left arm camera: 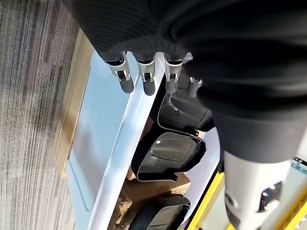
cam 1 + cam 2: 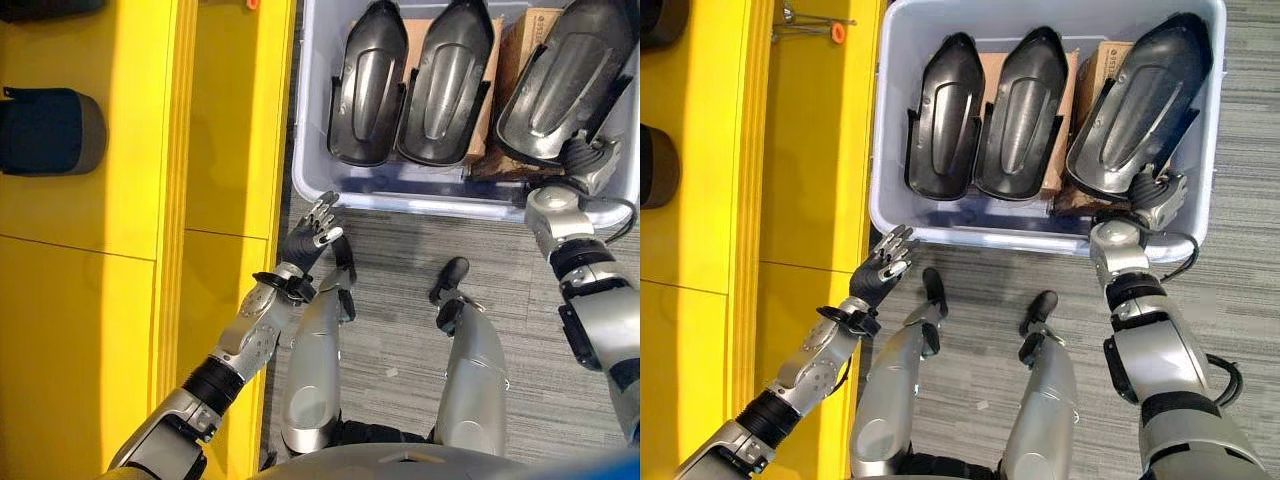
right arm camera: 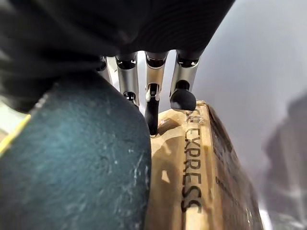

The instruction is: Move parts from the plastic box to the shelf.

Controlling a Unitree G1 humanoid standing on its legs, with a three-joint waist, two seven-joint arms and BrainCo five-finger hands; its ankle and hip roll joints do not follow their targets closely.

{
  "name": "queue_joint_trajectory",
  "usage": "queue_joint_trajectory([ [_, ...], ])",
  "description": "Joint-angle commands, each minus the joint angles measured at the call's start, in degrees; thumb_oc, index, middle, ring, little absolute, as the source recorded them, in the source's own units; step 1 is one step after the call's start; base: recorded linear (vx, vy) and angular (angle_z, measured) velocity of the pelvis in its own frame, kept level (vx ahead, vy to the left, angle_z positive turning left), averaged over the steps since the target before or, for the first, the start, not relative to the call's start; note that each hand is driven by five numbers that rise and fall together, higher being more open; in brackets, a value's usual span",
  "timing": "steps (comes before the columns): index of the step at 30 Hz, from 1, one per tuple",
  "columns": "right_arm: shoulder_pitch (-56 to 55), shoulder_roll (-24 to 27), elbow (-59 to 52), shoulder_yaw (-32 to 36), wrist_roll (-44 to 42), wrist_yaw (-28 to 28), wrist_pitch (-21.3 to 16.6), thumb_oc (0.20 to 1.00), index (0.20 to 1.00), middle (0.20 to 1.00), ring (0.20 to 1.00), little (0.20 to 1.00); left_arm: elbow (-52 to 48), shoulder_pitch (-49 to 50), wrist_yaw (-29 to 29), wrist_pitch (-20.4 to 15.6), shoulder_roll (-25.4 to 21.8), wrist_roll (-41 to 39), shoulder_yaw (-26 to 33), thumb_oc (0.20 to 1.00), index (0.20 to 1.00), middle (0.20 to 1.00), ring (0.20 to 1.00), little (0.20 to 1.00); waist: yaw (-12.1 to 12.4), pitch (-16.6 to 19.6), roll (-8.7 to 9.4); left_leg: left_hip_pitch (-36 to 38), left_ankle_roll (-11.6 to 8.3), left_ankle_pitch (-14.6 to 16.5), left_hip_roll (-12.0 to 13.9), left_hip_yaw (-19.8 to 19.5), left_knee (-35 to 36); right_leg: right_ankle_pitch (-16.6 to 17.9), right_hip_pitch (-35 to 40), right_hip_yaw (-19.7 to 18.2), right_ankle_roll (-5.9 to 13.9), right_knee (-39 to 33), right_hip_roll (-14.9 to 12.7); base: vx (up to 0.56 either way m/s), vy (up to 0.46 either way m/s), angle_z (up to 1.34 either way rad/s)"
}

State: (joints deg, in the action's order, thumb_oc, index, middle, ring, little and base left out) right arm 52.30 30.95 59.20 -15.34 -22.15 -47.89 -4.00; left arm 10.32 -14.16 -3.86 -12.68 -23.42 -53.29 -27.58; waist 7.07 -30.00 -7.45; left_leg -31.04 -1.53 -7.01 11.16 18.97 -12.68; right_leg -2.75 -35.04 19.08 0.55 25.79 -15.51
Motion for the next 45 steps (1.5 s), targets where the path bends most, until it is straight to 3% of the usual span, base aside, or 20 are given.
queue_joint_trajectory([
  [1, -2.5, -1.2, -4.7, 0.2, 6.2, -1.6, -3.5, 0.2, 0.2, 0.2, 0.2, 0.2, -3.0, 2.7, -3.4, -2.3, 0.6, 0.0, 0.3, 1.0, 1.0, 1.0, 1.0, 1.0, 0.5, 0.2, -0.87, 2.5, -3.2, 6.3, -0.6, -2.3, -1.5, -2.9, 2.1, -2.7, 5.17, 3.2, -0.3, 0.01, -0.027, -0.34],
  [14, -13.9, -1.2, -28.2, 3.3, 21.2, 1.8, -5.4, 0.2, 0.2, 0.2, 0.2, 0.2, -2.2, 8.6, -3.6, -3.6, 0.9, -0.5, 8.1, 1.0, 1.0, 1.0, 1.0, 1.0, -3.2, 0.2, 1.41, 20.7, -3.26, 5.2, 0.7, 1.1, 4.2, -1.6, 18.2, -2.5, 4.4, -3.7, 0.0, 0.01, 0.019, -0.13],
  [18, -18.3, -1.9, -34.4, 4.3, 20.9, 2.9, -6.0, 0.2, 0.2, 0.2, 0.2, 0.2, -3.1, 10.7, -3.9, -3.2, 1.2, 0.9, 9.1, 1.0, 1.0, 1.0, 1.0, 1.0, -4.0, 1.6, 2.09, 25.3, -3.65, 4.5, 1.5, 1.3, 6.7, -1.5, 23.3, -1.9, 4.28, -6.5, 0.2, 0.08, 0.061, -0.05],
  [22, -24.0, -3.3, -40.5, 4.2, 19.7, 10.2, -6.5, 0.2, 0.2, 0.2, 0.2, 0.2, -3.5, 14.0, -3.4, -3.4, 1.7, 1.7, 10.1, 1.0, 1.0, 1.0, 1.0, 1.0, -4.2, 5.5, 2.86, 29.0, -4.07, 3.4, 1.9, 1.1, 9.4, -1.4, 28.5, -1.0, 4.25, -9.5, 0.5, 0.14, 0.112, 0.01],
  [27, -31.5, -5.4, -49.1, 2.3, 11.2, 25.2, -4.6, 0.2, 0.2, 0.2, 0.2, 0.2, -5.0, 18.7, -7.6, -1.0, 2.1, 4.5, 11.6, 1.0, 1.0, 1.0, 1.0, 1.0, -3.5, 9.7, 3.74, 31.5, -4.06, 2.4, 1.9, 0.1, 11.1, -1.4, 33.2, 0.4, 4.43, -11.9, 0.6, 0.09, 0.151, 0.06],
  [29, -33.4, -5.9, -51.7, 1.0, 10.3, 27.9, -4.2, 0.2, 0.2, 0.2, 0.2, 0.2, -5.3, 19.7, -7.4, -0.9, 1.9, 5.1, 12.1, 1.0, 1.0, 1.0, 1.0, 1.0, -3.4, 10.6, 3.98, 32.2, -3.88, 2.3, 1.6, -0.2, 11.5, -1.1, 34.4, 0.8, 4.77, -12.7, 0.3, 0.04, 0.17, 0.13],
  [35, -38.8, -8.4, -59.6, -5.4, 8.7, 36.2, -2.4, 0.2, 0.2, 0.2, 0.2, 0.2, -5.4, 22.0, -6.7, 0.9, 1.4, 6.8, 14.2, 1.0, 1.0, 1.0, 1.0, 1.0, -0.5, 14.4, 5.13, 34.3, -2.15, 2.0, -0.8, -0.6, 14.1, -0.2, 39.0, 4.6, 7.03, -14.7, -0.3, 0.0, 0.2, 0.22],
  [42, -37.2, -11.3, -60.6, -11.0, 9.1, 36.4, -0.9, 0.2, 0.2, 0.2, 0.2, 0.2, -4.2, 20.2, -12.1, 4.2, 0.6, 10.2, 13.0, 1.0, 1.0, 1.0, 1.0, 1.0, 3.7, 15.8, 6.63, 35.5, 1.8, 4.1, -6.8, -1.1, 16.6, 5.1, 40.8, 9.3, 9.19, -12.3, -3.2, -0.09, 0.169, 0.27],
  [44, -37.4, -11.1, -60.6, -11.5, 8.9, 36.2, -0.6, 0.2, 0.2, 0.2, 0.2, 0.2, -4.4, 19.7, -11.7, 5.1, 0.0, 11.4, 12.0, 1.0, 1.0, 1.0, 1.0, 1.0, 3.4, 16.0, 6.69, 35.7, 2.72, 4.7, -7.7, -2.1, 17.2, 5.3, 40.1, 7.6, 9.18, -11.3, -2.3, -0.04, 0.051, 0.11],
  [45, -38.3, -10.5, -60.7, -11.3, 8.6, 35.8, -1.1, 0.2, 0.2, 0.2, 0.2, 0.2, -3.8, 19.0, -11.8, 5.8, -0.6, 11.0, 11.3, 1.0, 1.0, 1.0, 1.0, 1.0, 2.4, 16.2, 6.86, 35.6, 3.15, 5.2, -8.3, -3.8, 17.3, 4.2, 39.1, 4.2, 8.63, -11.4, 0.6, -0.01, -0.028, 0.2],
])
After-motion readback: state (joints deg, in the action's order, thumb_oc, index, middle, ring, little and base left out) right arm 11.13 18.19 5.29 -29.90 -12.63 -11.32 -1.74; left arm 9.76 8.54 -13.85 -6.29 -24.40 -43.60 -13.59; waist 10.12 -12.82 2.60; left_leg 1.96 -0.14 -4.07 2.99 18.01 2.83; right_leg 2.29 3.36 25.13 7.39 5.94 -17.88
